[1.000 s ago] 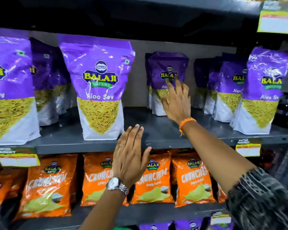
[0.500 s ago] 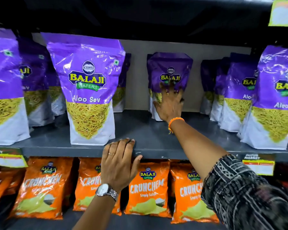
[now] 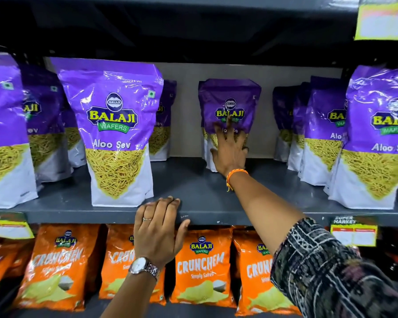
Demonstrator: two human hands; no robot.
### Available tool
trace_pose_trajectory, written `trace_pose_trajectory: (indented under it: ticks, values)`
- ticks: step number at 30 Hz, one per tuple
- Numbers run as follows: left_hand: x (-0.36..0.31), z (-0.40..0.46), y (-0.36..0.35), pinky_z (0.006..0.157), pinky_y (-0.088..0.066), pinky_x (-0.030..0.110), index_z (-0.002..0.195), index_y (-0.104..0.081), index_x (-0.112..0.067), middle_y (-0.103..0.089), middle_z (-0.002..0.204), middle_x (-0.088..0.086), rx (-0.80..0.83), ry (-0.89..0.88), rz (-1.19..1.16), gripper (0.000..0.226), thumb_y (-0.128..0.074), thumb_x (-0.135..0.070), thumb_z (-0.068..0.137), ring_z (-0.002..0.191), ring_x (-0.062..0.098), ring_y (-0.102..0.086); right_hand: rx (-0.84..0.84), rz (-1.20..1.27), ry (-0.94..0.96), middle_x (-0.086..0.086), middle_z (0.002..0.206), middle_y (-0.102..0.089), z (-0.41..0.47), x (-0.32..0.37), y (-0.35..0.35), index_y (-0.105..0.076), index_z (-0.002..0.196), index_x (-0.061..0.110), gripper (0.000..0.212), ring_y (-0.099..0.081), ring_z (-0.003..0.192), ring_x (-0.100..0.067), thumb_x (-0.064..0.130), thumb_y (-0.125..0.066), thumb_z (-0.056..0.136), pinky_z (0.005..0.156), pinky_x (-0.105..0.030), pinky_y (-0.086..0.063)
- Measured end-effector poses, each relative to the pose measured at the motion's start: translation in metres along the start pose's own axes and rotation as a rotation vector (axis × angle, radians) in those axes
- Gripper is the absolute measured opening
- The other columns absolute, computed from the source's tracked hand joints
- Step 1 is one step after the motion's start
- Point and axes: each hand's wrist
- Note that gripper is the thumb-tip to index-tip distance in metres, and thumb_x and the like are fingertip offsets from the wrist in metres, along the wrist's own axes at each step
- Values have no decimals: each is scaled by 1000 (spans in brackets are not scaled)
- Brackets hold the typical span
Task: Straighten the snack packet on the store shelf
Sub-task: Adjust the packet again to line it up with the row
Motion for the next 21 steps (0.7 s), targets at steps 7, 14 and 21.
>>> trace_pose_trajectory:
  ticks: [7,14,21]
  values:
    - [-2,2,6,96,-38,45,114,-70,-11,-72,113,10,24,2,-9,54,-36,-50,102,99,34,-63,-18,-4,-13,0,170,-10,-19,-1,20,-25,158,38,82,-15,148,-44,31,-73,91,91,-65,-51]
    - [-5,4,15,97,-37,45,115,-68,-11,-69,113,11,104,34,-31,50,-40,-49,98,100,34,-61,-42,-15,35,0,170,-7,-53,-3,53,-24,159,36,85,-20,146,-41,29,-74,91,86,-62,-56]
    - [-7,6,22,98,-37,45,115,-65,-11,-68,112,11,137,61,-57,43,-45,-45,97,99,35,-60,-70,23,57,0,172,-3,-87,-3,80,-22,160,38,84,-19,145,-43,28,-72,93,85,-62,-55]
Point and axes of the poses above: each hand's wrist, its own z-axis towards the middle knuckle, its own y-axis out of the back of the hand, x = y × z
